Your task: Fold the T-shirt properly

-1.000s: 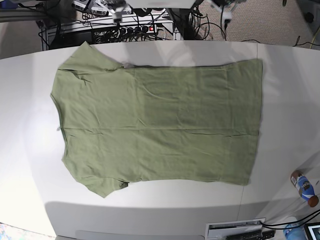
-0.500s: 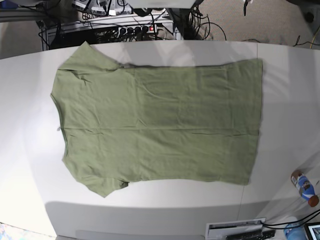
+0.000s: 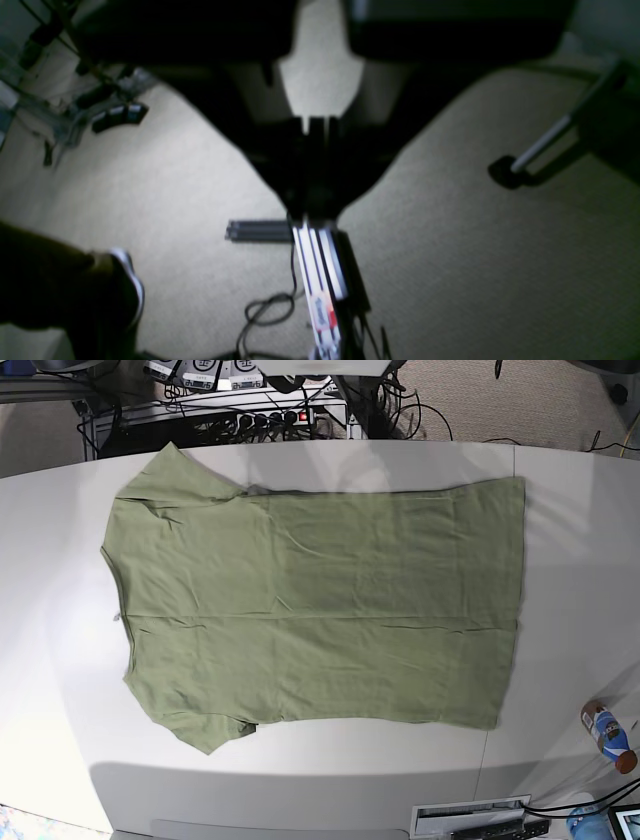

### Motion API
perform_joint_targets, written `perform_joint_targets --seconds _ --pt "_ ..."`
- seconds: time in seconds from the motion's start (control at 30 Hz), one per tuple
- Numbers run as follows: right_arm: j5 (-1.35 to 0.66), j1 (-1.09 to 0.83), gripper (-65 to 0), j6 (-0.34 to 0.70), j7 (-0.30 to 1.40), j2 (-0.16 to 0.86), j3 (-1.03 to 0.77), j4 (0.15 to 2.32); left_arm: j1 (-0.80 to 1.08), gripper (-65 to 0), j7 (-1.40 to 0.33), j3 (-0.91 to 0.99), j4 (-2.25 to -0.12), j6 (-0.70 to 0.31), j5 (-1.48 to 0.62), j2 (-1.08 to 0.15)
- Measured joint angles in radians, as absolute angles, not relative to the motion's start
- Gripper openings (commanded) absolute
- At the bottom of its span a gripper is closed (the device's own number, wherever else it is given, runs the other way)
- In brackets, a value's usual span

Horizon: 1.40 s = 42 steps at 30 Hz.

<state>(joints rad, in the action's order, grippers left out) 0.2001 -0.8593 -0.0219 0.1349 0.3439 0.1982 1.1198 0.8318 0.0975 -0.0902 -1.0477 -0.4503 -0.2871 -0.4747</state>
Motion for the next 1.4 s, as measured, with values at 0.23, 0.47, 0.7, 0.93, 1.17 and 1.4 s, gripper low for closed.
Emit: perform_joint_targets --seconds 0.23,0.47,0.7,0.93,1.17,1.4 --pt "0.213 -0.940 -65.0 -0.027 0.157 0.409 0.197 1.283 0.928 -65.0 0.098 -0.043 -1.183 -0.451 -0.279 -0.536" --pt "0.310 -0.991 -65.0 -0.022 0.184 0.416 0.197 1.431 1.048 -65.0 0.091 0.176 -1.342 -0.563 -0.273 -0.540" --pt "0.373 -0.998 -65.0 -0.022 0.278 0.418 0.197 1.568 1.066 -65.0 0.090 0.280 -1.457 -0.622 -0.275 -0.540" --pt "0.478 -1.067 -65.0 -0.022 0.333 0.418 0.197 1.726 1.067 -65.0 0.088 0.284 -1.578 -0.630 -0.220 -0.540" --pt "0.601 -1.149 -65.0 -0.046 0.406 0.419 0.197 1.897 1.108 -65.0 0.084 0.293 -1.712 -0.647 -0.189 -0.540" --pt "0.670 -1.167 -65.0 -0.078 0.468 0.421 0.197 2.032 1.119 -65.0 0.075 0.390 -1.816 -0.649 -0.189 -0.540"
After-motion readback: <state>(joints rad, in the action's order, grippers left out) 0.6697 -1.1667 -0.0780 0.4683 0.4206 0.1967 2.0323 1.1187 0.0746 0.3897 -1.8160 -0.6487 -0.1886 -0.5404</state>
